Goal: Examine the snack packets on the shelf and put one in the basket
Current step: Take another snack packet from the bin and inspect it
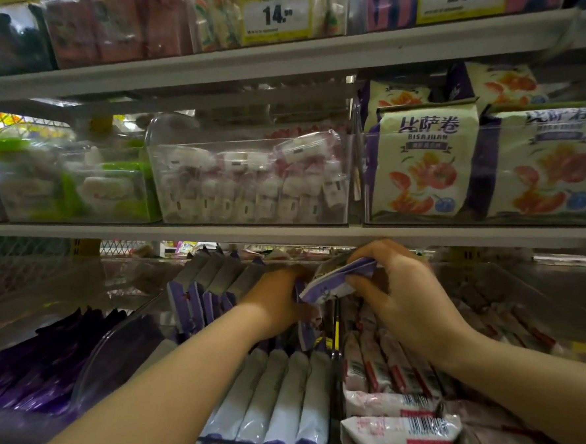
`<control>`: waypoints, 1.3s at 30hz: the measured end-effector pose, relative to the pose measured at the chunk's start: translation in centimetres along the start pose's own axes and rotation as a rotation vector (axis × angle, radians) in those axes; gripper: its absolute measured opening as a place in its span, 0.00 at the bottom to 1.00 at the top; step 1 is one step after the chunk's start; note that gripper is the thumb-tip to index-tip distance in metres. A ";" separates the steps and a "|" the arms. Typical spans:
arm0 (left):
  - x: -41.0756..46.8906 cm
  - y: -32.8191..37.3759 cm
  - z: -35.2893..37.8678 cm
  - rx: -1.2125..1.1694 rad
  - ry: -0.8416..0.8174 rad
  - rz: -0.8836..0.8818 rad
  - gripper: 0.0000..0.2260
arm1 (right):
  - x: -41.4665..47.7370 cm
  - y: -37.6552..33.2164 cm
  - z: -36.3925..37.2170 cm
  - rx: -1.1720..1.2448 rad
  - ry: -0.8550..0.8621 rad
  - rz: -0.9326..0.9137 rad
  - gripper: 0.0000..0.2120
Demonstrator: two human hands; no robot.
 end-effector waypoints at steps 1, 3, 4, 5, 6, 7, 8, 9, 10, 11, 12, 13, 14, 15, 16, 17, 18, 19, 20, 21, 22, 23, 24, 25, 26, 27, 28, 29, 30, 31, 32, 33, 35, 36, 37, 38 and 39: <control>0.2 0.2 0.4 -0.005 -0.010 0.005 0.24 | 0.1 0.1 0.2 -0.005 -0.008 0.002 0.06; 0.4 0.6 1.1 0.011 0.004 -0.008 0.22 | 0.3 0.2 0.4 -0.018 -0.018 0.007 0.05; 0.4 0.6 1.5 0.008 0.021 -0.018 0.20 | 0.4 0.3 0.5 -0.023 -0.019 0.010 0.04; 0.4 0.4 2.0 -0.003 0.039 -0.027 0.19 | 0.4 0.5 0.5 -0.025 -0.018 0.013 0.04; 0.3 0.1 2.5 -0.018 0.057 -0.036 0.16 | 0.5 0.6 0.4 -0.024 -0.020 0.018 0.04; 0.0 0.0 3.0 -0.044 0.073 -0.054 0.14 | 0.4 0.7 0.4 -0.024 -0.024 0.020 0.04; -0.3 -0.2 3.6 -0.047 0.087 -0.059 0.12 | 0.4 0.8 0.4 -0.028 -0.027 0.019 0.04; -0.7 -0.3 4.0 -0.045 0.091 -0.056 0.12 | 0.4 0.8 0.4 -0.034 -0.028 0.018 0.04; -0.9 -0.4 4.3 -0.051 0.063 -0.081 0.13 | 0.4 0.8 0.4 -0.040 -0.031 0.017 0.04; -0.9 -0.5 4.5 -0.013 0.000 -0.111 0.14 | 0.3 0.8 0.4 -0.047 -0.038 0.016 0.04; -0.9 -0.6 4.3 0.014 -0.081 -0.156 0.14 | 0.4 0.8 0.5 -0.054 -0.047 0.016 0.04; -0.9 -0.8 4.0 0.062 -0.140 -0.157 0.13 | 0.4 0.7 0.5 -0.059 -0.055 0.017 0.04; -0.9 -0.7 3.5 0.087 -0.184 -0.156 0.11 | 0.4 0.6 0.6 -0.059 -0.060 0.020 0.05; -0.9 -0.5 3.0 0.083 -0.226 -0.167 0.10 | 0.5 0.4 0.6 -0.059 -0.062 0.022 0.05; -0.9 -0.4 2.6 0.122 -0.259 -0.149 0.09 | 0.5 0.2 0.6 -0.061 -0.067 0.024 0.05; -1.2 -0.2 2.0 0.136 -0.255 -0.152 0.10 | 0.4 -0.1 0.6 -0.066 -0.072 0.026 0.05; -1.2 -0.3 1.6 0.121 -0.223 -0.177 0.11 | 0.4 -0.3 0.6 -0.067 -0.077 0.030 0.05; -1.7 -0.4 1.1 0.099 -0.194 -0.219 0.11 | 0.3 -0.6 0.5 -0.062 -0.078 0.033 0.05; -2.3 -0.3 0.5 0.064 -0.158 -0.261 0.11 | 0.1 -1.0 0.5 -0.049 -0.075 0.035 0.05; -3.0 -0.1 -0.2 -0.024 -0.092 -0.292 0.11 | -0.1 -1.4 0.4 -0.038 -0.070 0.034 0.05; -4.0 0.0 -1.0 -0.165 -0.016 -0.297 0.11 | -0.4 -1.9 0.5 -0.033 -0.063 0.025 0.05; -5.1 0.3 -1.9 -0.359 0.048 -0.322 0.12 | -0.8 -2.5 0.5 -0.028 -0.053 0.010 0.05; -6.3 0.6 -2.8 -0.547 0.112 -0.366 0.12 | -1.1 -3.3 0.6 -0.011 -0.046 -0.012 0.05; -7.5 0.8 -3.6 -0.690 0.147 -0.419 0.11 | -1.6 -4.1 0.8 0.021 -0.042 -0.038 0.06; -8.7 1.0 -4.4 -0.801 0.150 -0.465 0.10 | -2.1 -5.0 1.1 0.065 -0.041 -0.063 0.07; -9.9 1.4 -5.0 -0.879 0.139 -0.500 0.11 | -2.7 -5.9 1.4 0.116 -0.046 -0.082 0.08; -11.1 1.6 -5.5 -0.933 0.126 -0.527 0.13 | -3.2 -6.9 1.8 0.171 -0.056 -0.098 0.09; -12.4 1.8 -6.1 -0.971 0.115 -0.537 0.14 | -3.9 -7.9 2.2 0.226 -0.067 -0.110 0.09; -13.5 2.1 -6.7 -0.995 0.120 -0.531 0.15 | -4.5 -8.9 2.7 0.281 -0.079 -0.125 0.09; -14.7 2.1 -7.1 -1.007 0.139 -0.512 0.15 | -5.1 -9.9 3.1 0.333 -0.093 -0.146 0.10; -16.0 1.8 -7.5 -1.019 0.161 -0.489 0.15 | -5.8 -10.8 3.6 0.380 -0.111 -0.172 0.10; -17.3 1.4 -7.9 -1.032 0.186 -0.463 0.15 | -6.6 -11.6 4.0 0.423 -0.136 -0.197 0.10; -20.1 0.7 -8.7 -1.033 0.232 -0.421 0.16 | -8.1 -13.2 5.0 0.545 -0.232 -0.178 0.14; -21.6 0.3 -9.1 -1.005 0.253 -0.416 0.17 | -8.8 -14.0 5.5 0.639 -0.293 -0.119 0.18; -23.1 -0.1 -9.4 -0.966 0.265 -0.414 0.18 | -9.4 -14.7 6.1 0.735 -0.336 -0.041 0.23; -24.6 -0.6 -9.6 -0.925 0.272 -0.408 0.18 | -10.1 -15.5 6.9 0.811 -0.357 0.045 0.27; -26.2 -1.2 -9.8 -0.887 0.274 -0.399 0.19 | -10.7 -16.2 7.8 0.843 -0.362 0.135 0.31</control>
Point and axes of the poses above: each hand's wrist, its own x-axis towards the middle knuckle, its own z-axis out of the palm, y = z × x, the point moved 2 cm from there along x, towards the middle knuckle, and after that the axes turned 2 degrees about y, right-handed, at the moved point
